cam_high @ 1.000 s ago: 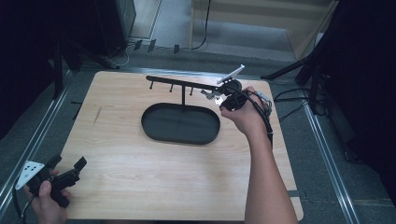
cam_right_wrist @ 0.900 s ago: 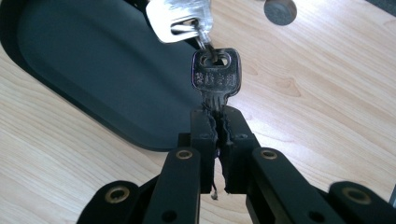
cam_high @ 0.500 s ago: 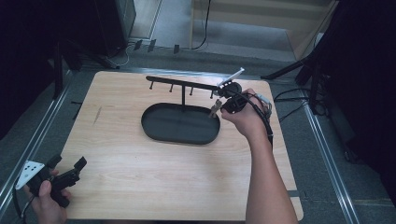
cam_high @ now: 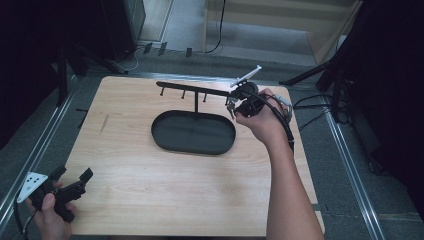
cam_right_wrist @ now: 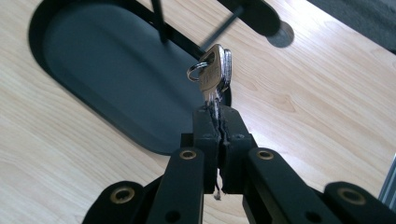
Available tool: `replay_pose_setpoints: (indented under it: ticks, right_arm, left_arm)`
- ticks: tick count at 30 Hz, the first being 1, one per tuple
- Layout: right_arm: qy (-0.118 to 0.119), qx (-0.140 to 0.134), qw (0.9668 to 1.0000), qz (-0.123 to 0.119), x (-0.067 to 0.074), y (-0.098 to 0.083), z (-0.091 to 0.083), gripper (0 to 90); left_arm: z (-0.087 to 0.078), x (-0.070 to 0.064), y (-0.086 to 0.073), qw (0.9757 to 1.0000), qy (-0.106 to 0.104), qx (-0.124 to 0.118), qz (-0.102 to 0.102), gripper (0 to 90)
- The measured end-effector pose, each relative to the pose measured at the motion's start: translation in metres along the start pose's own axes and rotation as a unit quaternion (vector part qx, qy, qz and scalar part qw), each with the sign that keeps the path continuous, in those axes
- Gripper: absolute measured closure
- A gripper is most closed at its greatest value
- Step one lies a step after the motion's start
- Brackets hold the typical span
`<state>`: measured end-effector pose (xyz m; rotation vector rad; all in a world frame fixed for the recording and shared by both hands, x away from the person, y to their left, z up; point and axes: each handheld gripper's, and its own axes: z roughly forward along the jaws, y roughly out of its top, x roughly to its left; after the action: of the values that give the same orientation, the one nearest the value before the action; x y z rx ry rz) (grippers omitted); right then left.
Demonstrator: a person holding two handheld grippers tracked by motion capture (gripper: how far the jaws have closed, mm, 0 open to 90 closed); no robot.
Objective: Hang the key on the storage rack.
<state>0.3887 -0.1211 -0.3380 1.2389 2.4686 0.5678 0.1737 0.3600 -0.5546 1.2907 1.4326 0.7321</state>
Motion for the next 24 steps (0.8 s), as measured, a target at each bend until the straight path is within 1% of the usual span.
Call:
replay_pose_setpoints:
  ticks: [2, 5, 8, 10, 12, 14, 19, 22, 24]
  right_arm:
    - [0.005, -0.004, 0.9999, -0.009, 0.003, 0.003, -0.001, 87.4]
    - [0.017, -0.023, 0.9996, -0.011, 0.007, 0.009, -0.004, 87.4]
    - [0.004, -0.031, 0.9995, -0.009, 0.010, 0.013, -0.003, 87.4]
    - [-0.007, -0.026, 0.9996, -0.009, 0.010, 0.014, 0.001, 87.4]
    - [-0.019, -0.016, 0.9995, -0.020, 0.009, 0.012, 0.007, 87.4]
    - [-0.025, -0.017, 0.9992, -0.025, 0.008, 0.009, 0.008, 87.4]
    - [-0.028, -0.021, 0.9989, -0.031, 0.003, 0.003, 0.006, 87.4]
    - [-0.034, -0.031, 0.9986, -0.027, 0.001, 0.002, 0.005, 87.3]
    - [-0.032, -0.037, 0.9986, -0.021, 0.000, 0.002, 0.004, 87.4]
  left_arm:
    - [0.000, 0.000, 0.000, 1.0000, 0.000, 0.000, -0.001, 0.0]
    - [0.000, 0.000, 0.000, 1.0000, -0.001, 0.000, -0.001, 0.0]
    - [0.000, 0.001, 0.000, 1.0000, -0.001, -0.001, -0.002, 0.0]
    - [0.000, 0.001, 0.000, 1.0000, -0.001, -0.001, -0.001, 0.0]
    - [0.000, 0.001, 0.000, 1.0000, -0.002, 0.000, -0.001, 0.0]
    - [0.000, 0.001, 0.000, 1.0000, -0.002, 0.001, -0.001, 0.0]
    - [0.000, 0.001, 0.000, 1.0000, -0.001, 0.001, 0.001, 0.0]
    - [0.000, 0.000, 0.000, 1.0000, -0.001, 0.002, 0.001, 0.0]
    - [0.000, 0.000, 0.000, 1.0000, -0.001, 0.001, 0.002, 0.0]
